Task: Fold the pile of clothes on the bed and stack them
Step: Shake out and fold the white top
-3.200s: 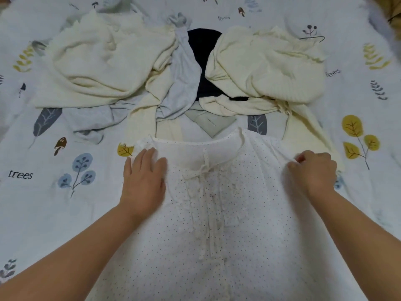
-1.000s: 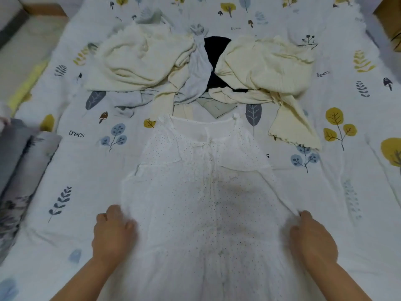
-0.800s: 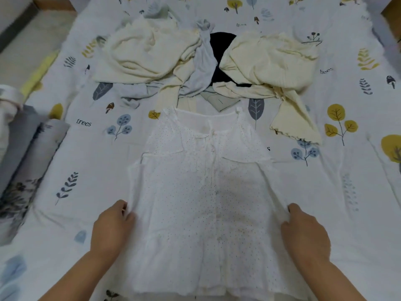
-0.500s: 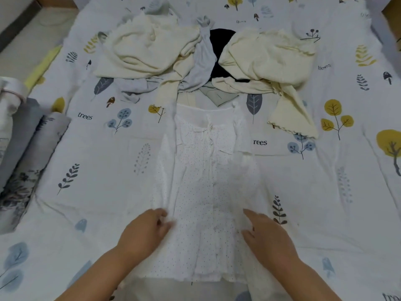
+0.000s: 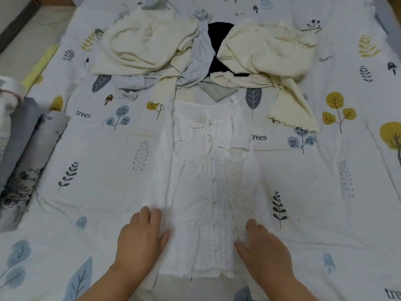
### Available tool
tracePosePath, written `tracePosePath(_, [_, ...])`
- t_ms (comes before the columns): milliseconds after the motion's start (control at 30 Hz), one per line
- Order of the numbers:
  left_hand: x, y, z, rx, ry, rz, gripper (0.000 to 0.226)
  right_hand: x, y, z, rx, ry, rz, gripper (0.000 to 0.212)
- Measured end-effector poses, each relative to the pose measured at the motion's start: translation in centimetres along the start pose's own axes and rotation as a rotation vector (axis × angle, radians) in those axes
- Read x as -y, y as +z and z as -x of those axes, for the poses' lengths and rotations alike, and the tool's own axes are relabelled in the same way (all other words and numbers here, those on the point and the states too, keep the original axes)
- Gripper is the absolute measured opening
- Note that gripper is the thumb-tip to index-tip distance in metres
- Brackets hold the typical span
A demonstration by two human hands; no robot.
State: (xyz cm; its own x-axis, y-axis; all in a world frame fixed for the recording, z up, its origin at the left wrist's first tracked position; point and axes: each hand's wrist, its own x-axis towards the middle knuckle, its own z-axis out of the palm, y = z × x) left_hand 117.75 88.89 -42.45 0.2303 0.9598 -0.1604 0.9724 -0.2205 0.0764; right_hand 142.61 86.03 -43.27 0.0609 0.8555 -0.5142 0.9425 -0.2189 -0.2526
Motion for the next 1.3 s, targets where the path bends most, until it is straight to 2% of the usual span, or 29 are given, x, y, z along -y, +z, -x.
tracePosePath(67, [-0.3,0.4,-0.4,0.011,0.061,-0.038,0.037,0.3,0.3,-0.2,0.027,-0.006,0.052,0.031])
tracePosePath(167, [-0.7,0.7,-1.4,0.094,-0.084,0.026,0.03,0.7,0.3,-0.5,0.022,-0.01,0.037,0.015])
tracePosePath(233, [-1.0,0.7,-2.0,0.089,-0.223,0.173,0.018,1.2,0.0,-0.5,-0.052,-0.051,-0.075,0.012])
tracePosePath(333, [-1.7,0.7,-2.2,0.12,-0.281,0.559,0.032,1.4,0.0,-0.1,-0.033,-0.16,-0.254,0.017])
tracePosePath(367, [-1.7,0.6,-1.9,0.129,-0.317,0.616,0.033,1.3,0.0,0.0,-0.018,-0.173,-0.255,0.018])
tracePosePath(467, [-0.3,0.8,-0.8,-0.028,-0.39,0.464,0.012,0.2,0.0,-0.1,-0.181,-0.077,-0.195,0.024])
tracePosePath(500, [0.3,1.1,-0.5,-0.04,-0.464,0.419,0.027,-0.1,-0.2,-0.2,-0.239,0.009,-0.195,0.03])
tracePosePath(567, [1.3,1.6,-0.1,0.079,-0.599,0.452,0.057,-1.0,-0.4,-0.4,-0.266,0.189,-0.228,0.043])
tracePosePath(633, [1.7,2.0,0.4,0.241,-0.643,0.541,0.065,-1.5,-0.4,-0.7,-0.172,0.288,-0.251,0.049])
tracePosePath(733, [1.9,2.4,1.4,0.287,-0.596,0.609,0.055,-1.6,0.0,-0.6,-0.013,0.264,-0.28,0.041])
tracePosePath(833, [1.7,2.2,2.0,0.346,-0.608,0.662,0.048,-2.0,0.3,-0.2,0.048,0.234,-0.31,0.038])
tracePosePath(933, [1.9,0.5,2.6,0.575,-0.648,0.893,0.026,-2.5,-0.2,0.2,0.128,0.229,-0.373,0.04])
tracePosePath(1000, [3.0,-1.0,3.1,0.782,-0.532,0.934,0.015,-3.1,-0.9,0.5,0.181,0.218,-0.412,0.042])
tracePosePath(1067, [4.5,-2.2,3.4,0.993,-0.47,0.857,0.023,-3.5,-1.5,0.8,0.201,0.188,-0.406,0.037])
tracePosePath(1100, [5.2,-2.3,3.5,1.007,-0.484,0.823,0.032,-3.7,-1.9,0.9,0.17,0.171,-0.362,0.032])
tracePosePath(1133, [5.9,-2.0,3.5,0.943,-0.49,0.758,0.036,-3.9,-2.0,1.0,0.108,0.149,-0.29,0.028])
tracePosePath(1167, [6.7,-1.7,3.4,0.805,-0.433,0.632,0.031,-4.2,-2.2,1.1,0.029,0.126,-0.197,0.028])
tracePosePath(1233, [7.8,-1.0,3.1,0.438,-0.125,0.228,0.009,-4.9,-2.3,1.1,-0.07,0.065,-0.035,0.036])
tracePosePath(1300, [8.2,0.0,2.9,0.218,0.062,0.116,0.064,-5.7,-2.2,0.9,-0.062,-0.06,0.065,0.049])
